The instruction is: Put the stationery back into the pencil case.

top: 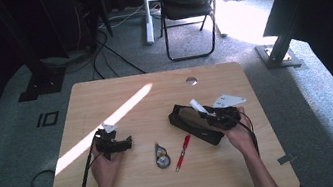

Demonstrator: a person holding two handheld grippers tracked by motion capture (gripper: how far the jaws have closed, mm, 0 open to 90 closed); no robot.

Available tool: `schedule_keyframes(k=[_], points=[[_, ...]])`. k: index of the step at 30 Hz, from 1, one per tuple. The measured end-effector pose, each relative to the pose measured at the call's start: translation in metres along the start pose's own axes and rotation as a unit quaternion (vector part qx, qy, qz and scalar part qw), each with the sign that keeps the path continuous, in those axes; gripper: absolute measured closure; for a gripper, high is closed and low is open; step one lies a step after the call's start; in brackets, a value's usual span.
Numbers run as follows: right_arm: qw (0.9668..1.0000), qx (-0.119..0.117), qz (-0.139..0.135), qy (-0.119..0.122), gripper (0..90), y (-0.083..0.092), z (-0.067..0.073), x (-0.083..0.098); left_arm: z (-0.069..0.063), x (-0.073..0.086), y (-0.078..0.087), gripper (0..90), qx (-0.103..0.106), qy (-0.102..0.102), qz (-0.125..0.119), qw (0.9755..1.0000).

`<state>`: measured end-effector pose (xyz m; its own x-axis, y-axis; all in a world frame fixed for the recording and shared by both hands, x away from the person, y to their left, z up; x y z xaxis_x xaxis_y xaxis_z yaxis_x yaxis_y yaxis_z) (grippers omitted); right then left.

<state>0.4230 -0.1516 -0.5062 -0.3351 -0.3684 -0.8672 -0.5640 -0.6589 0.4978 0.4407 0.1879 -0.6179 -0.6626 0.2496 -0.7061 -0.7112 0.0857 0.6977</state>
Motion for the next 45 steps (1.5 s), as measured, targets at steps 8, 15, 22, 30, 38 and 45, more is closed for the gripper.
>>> schedule_keyframes(k=[8,15,22,30,38,45], points=[[1.0,0.0,0.007,0.001,70.8,-0.005,-0.001,0.001,0.0,0.0,0.0,8.9,0.0,0.0,0.0,1.0],[0.9999,0.001,0.012,0.0,70.8,-0.008,-0.002,0.002,0.0,0.0,0.0,8.9,0.0,0.0,0.0,1.0],[0.9998,0.0,0.018,0.0,70.8,-0.011,-0.002,0.005,0.0,0.0,0.0,8.9,0.0,0.0,0.0,1.0],[0.9995,0.0,0.031,0.001,70.8,-0.017,-0.001,0.008,0.0,0.0,0.0,8.9,0.0,0.0,0.0,1.0],[0.9991,-0.001,0.042,0.0,70.8,-0.021,-0.003,0.012,0.0,0.0,0.0,8.9,0.0,0.0,0.0,1.0],[0.9986,-0.005,0.052,-0.002,70.8,-0.026,-0.003,0.017,0.0,0.0,0.0,8.9,0.0,0.0,0.0,1.0]])
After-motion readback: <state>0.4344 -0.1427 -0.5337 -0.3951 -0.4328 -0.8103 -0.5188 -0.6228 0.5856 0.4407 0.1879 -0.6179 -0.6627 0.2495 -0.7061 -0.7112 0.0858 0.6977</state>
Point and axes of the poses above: each handheld gripper's, and its own axes: y roughly backward along the jaws, x roughly out of its underside, z roughly to its left, the point moved 9 cm from there along -y, roughly forward along the jaws, and after that the axes turned 8 degrees about -x, right-handed, at the moved point
